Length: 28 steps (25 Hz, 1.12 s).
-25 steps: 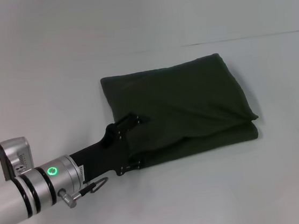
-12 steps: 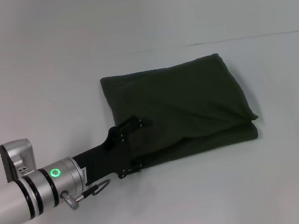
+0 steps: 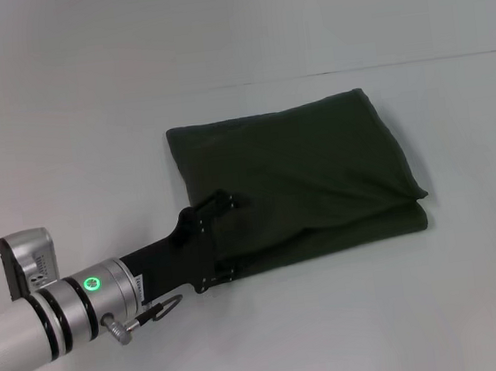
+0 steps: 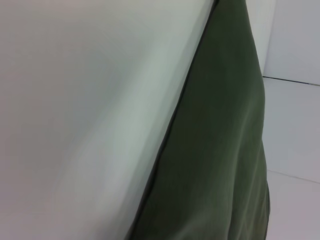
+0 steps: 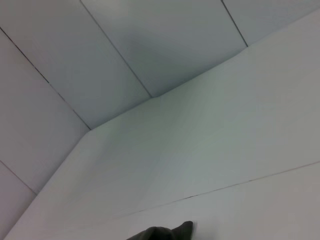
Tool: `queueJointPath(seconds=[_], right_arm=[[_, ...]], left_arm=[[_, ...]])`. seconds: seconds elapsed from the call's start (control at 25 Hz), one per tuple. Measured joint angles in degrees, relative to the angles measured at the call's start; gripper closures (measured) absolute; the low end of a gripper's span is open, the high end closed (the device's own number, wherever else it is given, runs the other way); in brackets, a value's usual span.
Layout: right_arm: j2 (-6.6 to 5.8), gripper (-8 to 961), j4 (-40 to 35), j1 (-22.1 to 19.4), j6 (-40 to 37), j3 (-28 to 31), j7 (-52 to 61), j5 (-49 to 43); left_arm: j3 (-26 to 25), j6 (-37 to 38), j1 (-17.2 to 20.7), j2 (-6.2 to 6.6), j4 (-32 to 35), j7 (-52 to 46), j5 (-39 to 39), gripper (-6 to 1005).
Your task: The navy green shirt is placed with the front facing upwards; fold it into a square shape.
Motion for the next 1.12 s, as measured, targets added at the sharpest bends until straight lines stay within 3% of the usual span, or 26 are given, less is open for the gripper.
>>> queueJointPath(seconds=[0.4, 0.48, 0.92, 1.12], right_arm=[[0.00, 435, 0.0, -0.2, -0.3, 0.0, 0.0, 0.0], [0.00, 434, -0.1, -0.3, -0.3, 0.0, 0.0, 0.0], [0.00, 433, -0.1, -0.1, -0.4, 0.0, 0.1, 0.0], [-0.07, 433, -0.1, -0.1, -0.4, 0.0, 0.1, 0.0]], left_arm=[[0.2, 0.3, -0.2, 0.00, -1.1, 0.2, -1.4, 69], [0.3, 0.3, -0.2, 0.00, -1.6, 0.4, -1.7, 261], [0.6, 0.0, -0.3, 0.00, -3.4, 0.1, -1.9, 497], [0.6, 0.0, -0.4, 0.00, -3.5, 0.1, -1.9, 678]])
